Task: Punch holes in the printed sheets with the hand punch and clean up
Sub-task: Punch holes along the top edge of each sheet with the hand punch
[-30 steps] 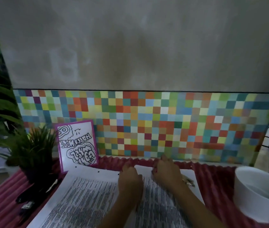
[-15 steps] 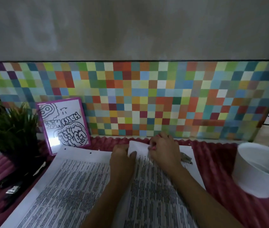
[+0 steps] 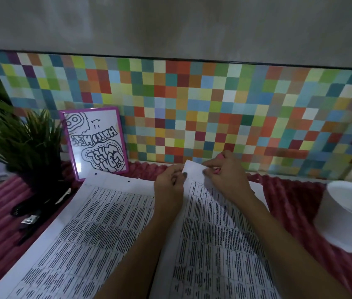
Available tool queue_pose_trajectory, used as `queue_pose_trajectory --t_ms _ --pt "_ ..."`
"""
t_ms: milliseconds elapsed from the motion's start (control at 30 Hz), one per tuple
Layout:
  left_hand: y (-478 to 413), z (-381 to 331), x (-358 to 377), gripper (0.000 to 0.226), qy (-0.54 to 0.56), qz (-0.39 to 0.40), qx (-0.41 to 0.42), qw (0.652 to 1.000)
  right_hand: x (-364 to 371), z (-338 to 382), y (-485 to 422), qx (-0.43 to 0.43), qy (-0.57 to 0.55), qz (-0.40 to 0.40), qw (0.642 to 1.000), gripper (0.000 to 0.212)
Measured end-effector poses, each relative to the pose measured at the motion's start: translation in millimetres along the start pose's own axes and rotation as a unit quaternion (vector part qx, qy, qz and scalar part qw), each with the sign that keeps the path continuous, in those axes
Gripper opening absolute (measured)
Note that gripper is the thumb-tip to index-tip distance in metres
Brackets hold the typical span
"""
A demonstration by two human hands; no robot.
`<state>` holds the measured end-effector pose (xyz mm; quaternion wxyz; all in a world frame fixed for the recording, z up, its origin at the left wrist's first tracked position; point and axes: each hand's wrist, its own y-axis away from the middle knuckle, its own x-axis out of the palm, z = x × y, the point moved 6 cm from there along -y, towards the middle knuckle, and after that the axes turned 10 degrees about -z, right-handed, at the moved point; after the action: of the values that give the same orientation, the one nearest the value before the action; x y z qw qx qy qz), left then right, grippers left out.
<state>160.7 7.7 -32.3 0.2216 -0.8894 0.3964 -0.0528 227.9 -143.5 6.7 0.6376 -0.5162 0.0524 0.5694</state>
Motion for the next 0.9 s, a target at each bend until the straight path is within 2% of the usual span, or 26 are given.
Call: queue_pose_trajectory --t_ms 200,333,500,667,767,800,867,900 --pt "1.7 2.1 9.0 0.016 0.025 0.056 -0.019 0.998 10.5 6.2 5.4 -0.014 -0.050 0.004 0.999 0.023" --pt "-1.3 12.0 6.2 0.020 0.066 0.033 -0.052 0.996 11.1 15.3 8.2 -0.037 -0.063 -0.004 0.997 0.007" --pt "-2.2 23.1 6.6 0.025 0.087 0.013 -0.095 0.992 13.1 20.3 13.0 -0.056 -0.036 -0.043 0.997 0.016" --pt "2.1 16.8 7.3 0.020 0.112 0.013 -0.081 0.990 11.8 24.1 12.2 -0.073 -0.029 -0.071 0.994 0.007" --pt "3.8 13.8 6.2 0.011 0.083 -0.006 -0.037 0.996 3.7 26.7 10.9 -0.034 -0.079 -0.107 0.991 0.031" --pt "3.7 14.6 7.5 0.007 0.069 -0.003 -0.020 0.997 2.7 27.2 10.1 -0.029 -0.095 -0.112 0.989 0.033" --pt "3.6 14.1 10.5 0.021 0.039 0.014 0.002 0.999 2.3 29.4 8.3 -0.021 -0.111 -0.108 0.988 0.035" --pt "4.0 12.9 12.0 0.024 0.034 0.021 0.007 0.999 4.4 29.3 7.4 -0.008 -0.121 -0.090 0.989 0.049"
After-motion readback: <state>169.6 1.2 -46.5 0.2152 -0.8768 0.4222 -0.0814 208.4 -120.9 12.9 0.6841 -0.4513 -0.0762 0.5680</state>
